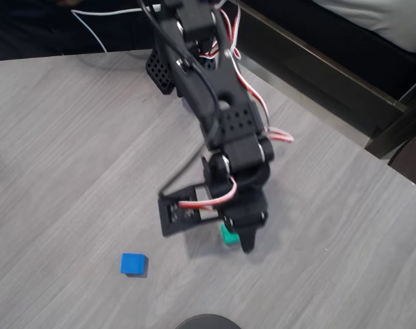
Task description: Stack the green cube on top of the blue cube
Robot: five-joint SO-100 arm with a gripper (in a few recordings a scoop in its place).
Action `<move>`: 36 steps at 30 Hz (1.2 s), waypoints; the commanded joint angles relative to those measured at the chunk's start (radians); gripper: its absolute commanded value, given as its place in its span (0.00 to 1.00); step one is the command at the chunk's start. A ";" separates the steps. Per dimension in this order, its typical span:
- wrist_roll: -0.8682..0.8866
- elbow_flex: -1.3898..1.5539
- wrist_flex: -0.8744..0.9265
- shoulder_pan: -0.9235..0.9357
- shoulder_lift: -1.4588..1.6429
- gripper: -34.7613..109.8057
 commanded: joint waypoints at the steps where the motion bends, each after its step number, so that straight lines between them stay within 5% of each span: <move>1: 0.003 -0.091 -0.002 0.006 -0.054 0.45; 36: -0.008 -0.241 0.166 0.029 -0.117 0.44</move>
